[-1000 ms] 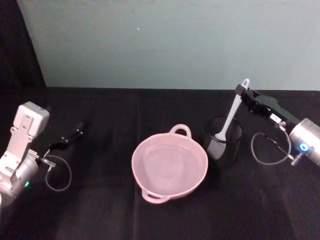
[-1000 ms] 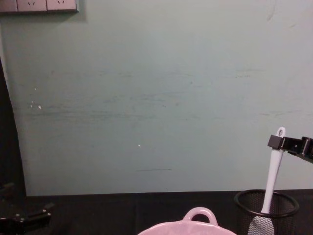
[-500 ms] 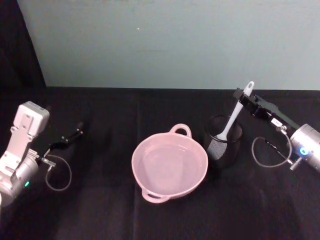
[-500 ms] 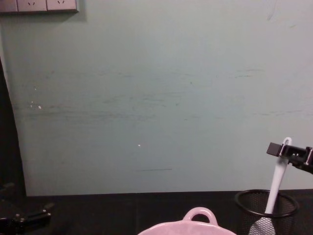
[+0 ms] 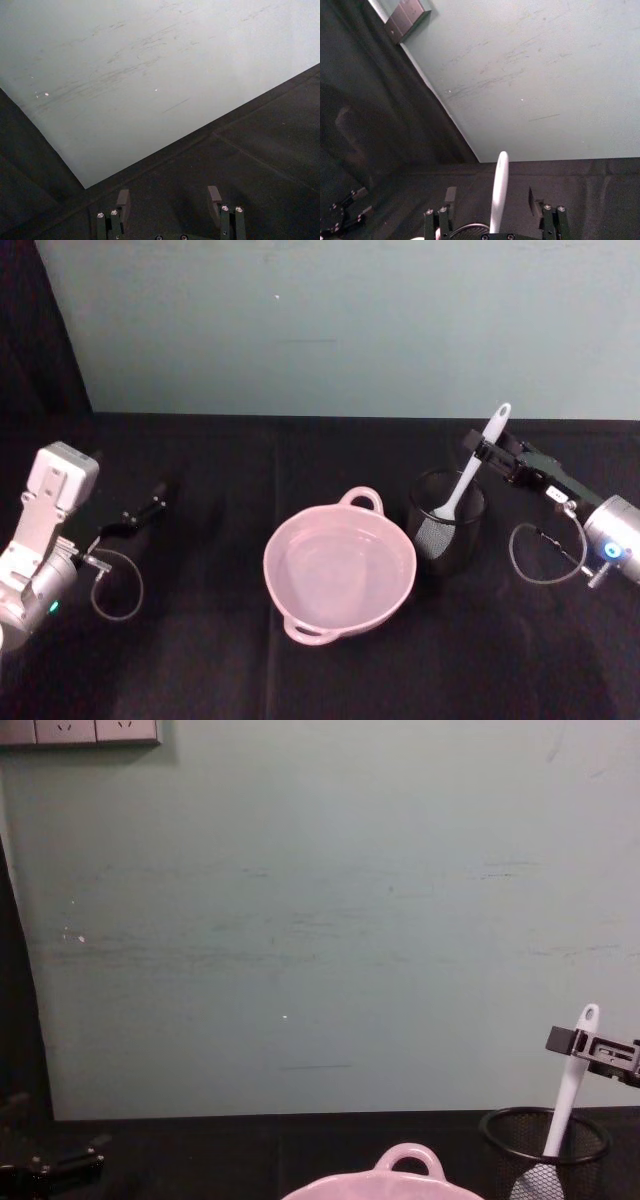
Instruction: Use the one hand to pick up the spoon and stir the clear water in the bowl.
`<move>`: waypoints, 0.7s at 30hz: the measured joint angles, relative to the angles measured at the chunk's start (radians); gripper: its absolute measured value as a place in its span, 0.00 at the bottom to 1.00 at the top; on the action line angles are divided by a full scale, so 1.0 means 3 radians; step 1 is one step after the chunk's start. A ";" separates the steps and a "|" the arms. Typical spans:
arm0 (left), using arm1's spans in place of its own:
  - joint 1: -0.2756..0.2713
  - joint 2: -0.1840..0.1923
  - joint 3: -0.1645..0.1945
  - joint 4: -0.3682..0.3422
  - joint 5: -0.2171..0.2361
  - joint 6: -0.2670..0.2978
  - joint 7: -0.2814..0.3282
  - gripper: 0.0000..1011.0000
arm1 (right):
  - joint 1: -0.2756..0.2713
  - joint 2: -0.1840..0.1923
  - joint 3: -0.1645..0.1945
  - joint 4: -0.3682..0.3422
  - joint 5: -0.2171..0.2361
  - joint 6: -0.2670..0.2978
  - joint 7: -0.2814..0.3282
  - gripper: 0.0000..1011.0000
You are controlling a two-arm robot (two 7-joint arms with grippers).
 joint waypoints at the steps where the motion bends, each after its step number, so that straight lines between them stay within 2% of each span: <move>1: 0.0000 0.0000 0.0000 0.0000 0.0000 0.0000 0.0000 0.99 | 0.0000 0.0000 0.0000 0.0000 0.0000 0.0000 0.0000 0.91; 5: 0.0000 0.0000 0.0000 0.0000 0.0000 0.0000 0.0000 0.99 | -0.0115 0.0116 0.0000 -0.0260 -0.0085 0.0015 -0.0129 0.99; 8: 0.0000 0.0000 0.0000 0.0000 0.0000 0.0000 0.0000 0.99 | -0.0219 0.0223 0.0008 -0.0480 -0.0185 0.0017 -0.0258 0.99; 12: 0.0000 0.0000 0.0000 0.0000 0.0000 0.0000 0.0000 0.99 | -0.0378 0.0398 0.0007 -0.0821 -0.0463 0.0016 -0.0547 0.99; 16: 0.0000 0.0000 0.0000 0.0000 0.0000 0.0000 0.0000 0.99 | -0.0554 0.0544 0.0036 -0.1138 -0.0814 0.0006 -0.0941 0.99; 19: 0.0000 0.0000 0.0000 0.0000 0.0000 0.0000 0.0000 0.99 | -0.0610 0.0572 0.0057 -0.1210 -0.0953 -0.0014 -0.1099 0.99; 21: 0.0000 0.0000 0.0000 0.0000 0.0000 0.0000 0.0000 0.99 | -0.0649 0.0582 0.0066 -0.1241 -0.1122 -0.0071 -0.1254 0.99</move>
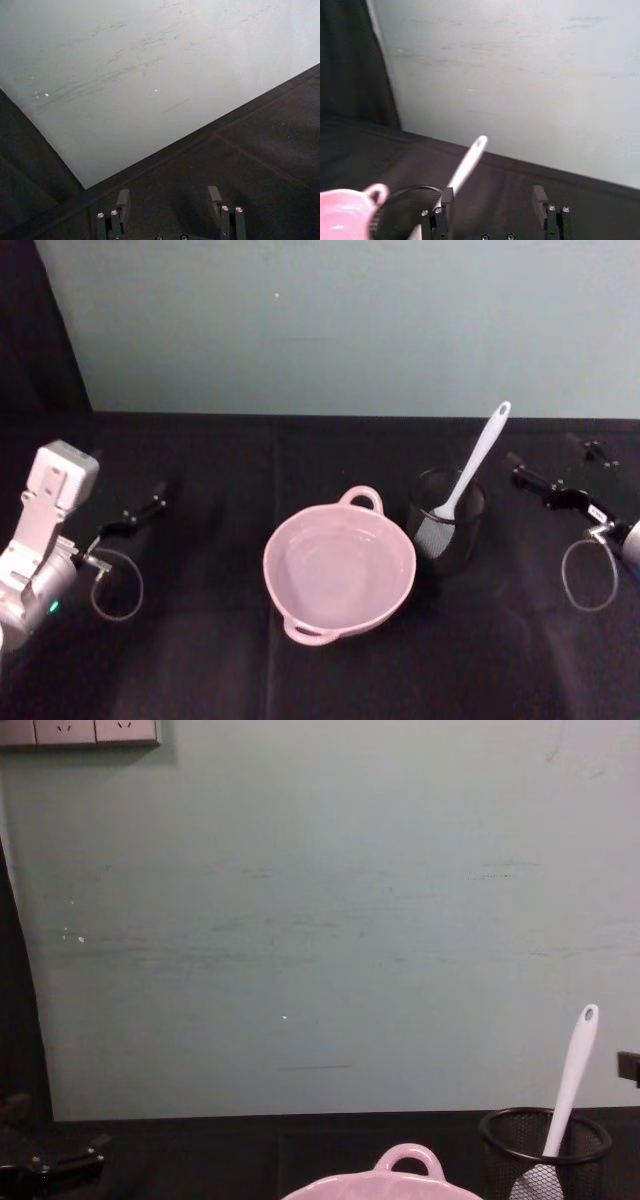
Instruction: Use the one hand to pick up the spoon and stir the clear water in the bowl.
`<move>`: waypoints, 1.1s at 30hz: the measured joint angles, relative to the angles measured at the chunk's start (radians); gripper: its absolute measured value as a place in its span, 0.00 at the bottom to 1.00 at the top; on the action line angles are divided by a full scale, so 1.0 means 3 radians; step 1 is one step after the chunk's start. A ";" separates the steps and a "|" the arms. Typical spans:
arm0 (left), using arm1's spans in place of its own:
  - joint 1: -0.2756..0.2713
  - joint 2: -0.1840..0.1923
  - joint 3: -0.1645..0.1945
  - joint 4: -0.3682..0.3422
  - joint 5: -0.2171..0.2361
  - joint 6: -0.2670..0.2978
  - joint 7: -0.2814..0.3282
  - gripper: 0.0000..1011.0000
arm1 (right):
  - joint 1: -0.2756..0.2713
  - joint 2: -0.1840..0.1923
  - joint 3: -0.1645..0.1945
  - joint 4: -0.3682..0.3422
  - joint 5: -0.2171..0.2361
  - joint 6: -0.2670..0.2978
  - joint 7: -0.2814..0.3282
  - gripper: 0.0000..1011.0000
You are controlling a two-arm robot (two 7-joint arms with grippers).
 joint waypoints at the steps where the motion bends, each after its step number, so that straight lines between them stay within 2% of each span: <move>1: 0.0000 0.0000 0.0000 0.0000 0.0000 0.0000 0.0000 0.99 | -0.0009 -0.0001 0.0000 -0.0001 -0.0109 -0.0045 -0.0080 0.99; 3: 0.0000 0.0000 0.0000 0.0000 0.0000 0.0000 0.0000 0.99 | -0.0005 -0.0021 -0.0008 0.0032 -0.0266 -0.0112 -0.0184 0.99; 11: 0.0000 0.0000 0.0000 0.0000 0.0000 0.0000 0.0000 0.99 | 0.0104 -0.0138 -0.0076 0.0289 -0.0533 -0.0099 -0.0301 0.99; 19: 0.0000 0.0000 0.0000 0.0000 0.0000 0.0000 0.0000 0.99 | 0.0130 -0.0241 -0.0101 0.0469 -0.0615 -0.0040 -0.0286 0.99; 33: 0.0000 0.0000 0.0000 0.0000 0.0000 0.0000 0.0000 0.99 | 0.0111 -0.0277 -0.0069 0.0494 -0.0635 -0.0067 -0.0241 0.99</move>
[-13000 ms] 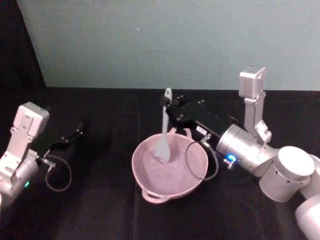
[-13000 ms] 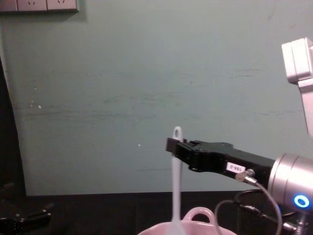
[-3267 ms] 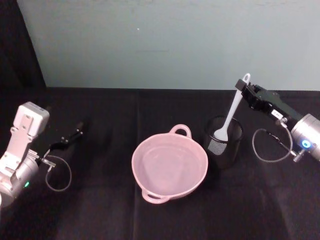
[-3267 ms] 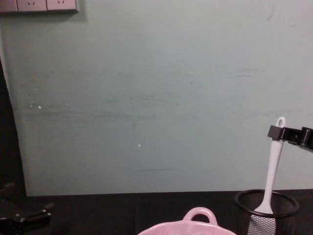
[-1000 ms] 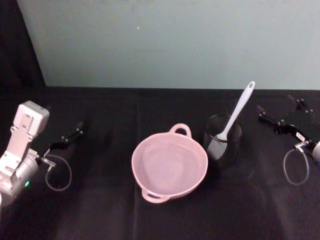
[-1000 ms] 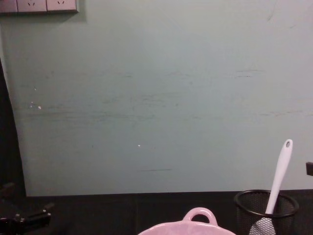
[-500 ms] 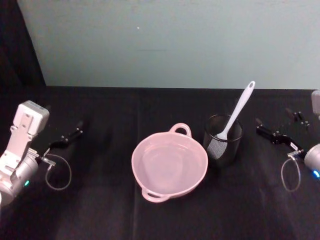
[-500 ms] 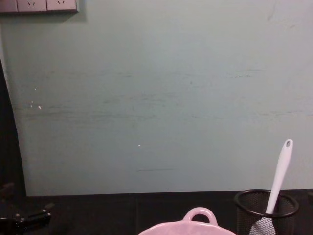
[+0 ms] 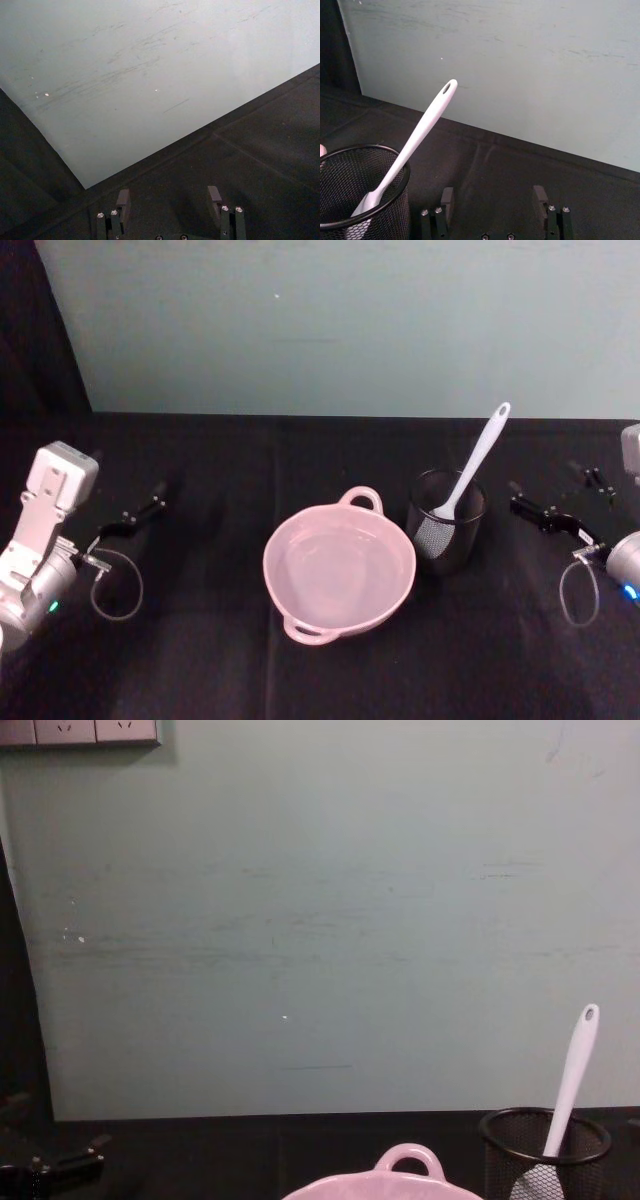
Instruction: Use the one hand to pick up the spoon and stir the clear water in the bowl.
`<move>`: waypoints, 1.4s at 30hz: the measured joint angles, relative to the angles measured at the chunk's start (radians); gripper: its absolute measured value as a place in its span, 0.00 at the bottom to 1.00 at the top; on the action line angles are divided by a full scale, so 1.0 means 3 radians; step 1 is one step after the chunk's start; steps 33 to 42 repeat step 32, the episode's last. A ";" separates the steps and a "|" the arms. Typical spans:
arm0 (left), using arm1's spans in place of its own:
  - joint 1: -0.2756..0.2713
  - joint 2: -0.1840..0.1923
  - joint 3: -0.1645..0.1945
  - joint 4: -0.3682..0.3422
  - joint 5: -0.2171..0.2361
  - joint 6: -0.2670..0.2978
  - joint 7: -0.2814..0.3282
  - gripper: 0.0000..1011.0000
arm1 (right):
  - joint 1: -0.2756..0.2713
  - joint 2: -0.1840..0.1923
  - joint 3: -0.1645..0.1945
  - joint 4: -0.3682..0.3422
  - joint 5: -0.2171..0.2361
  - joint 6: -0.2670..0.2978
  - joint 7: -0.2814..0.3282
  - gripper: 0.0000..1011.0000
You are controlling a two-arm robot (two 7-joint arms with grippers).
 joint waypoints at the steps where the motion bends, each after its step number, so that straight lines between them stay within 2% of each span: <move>1: 0.0000 0.0000 0.0000 0.0000 0.0000 0.0000 0.0000 0.99 | 0.0000 0.0000 0.0000 0.0000 0.0000 0.0000 0.0000 0.99; 42: 0.0000 0.0000 0.0000 0.0000 0.0000 0.0000 0.0000 0.99 | 0.0005 0.0006 -0.0007 -0.0001 0.0000 0.0013 -0.0003 0.99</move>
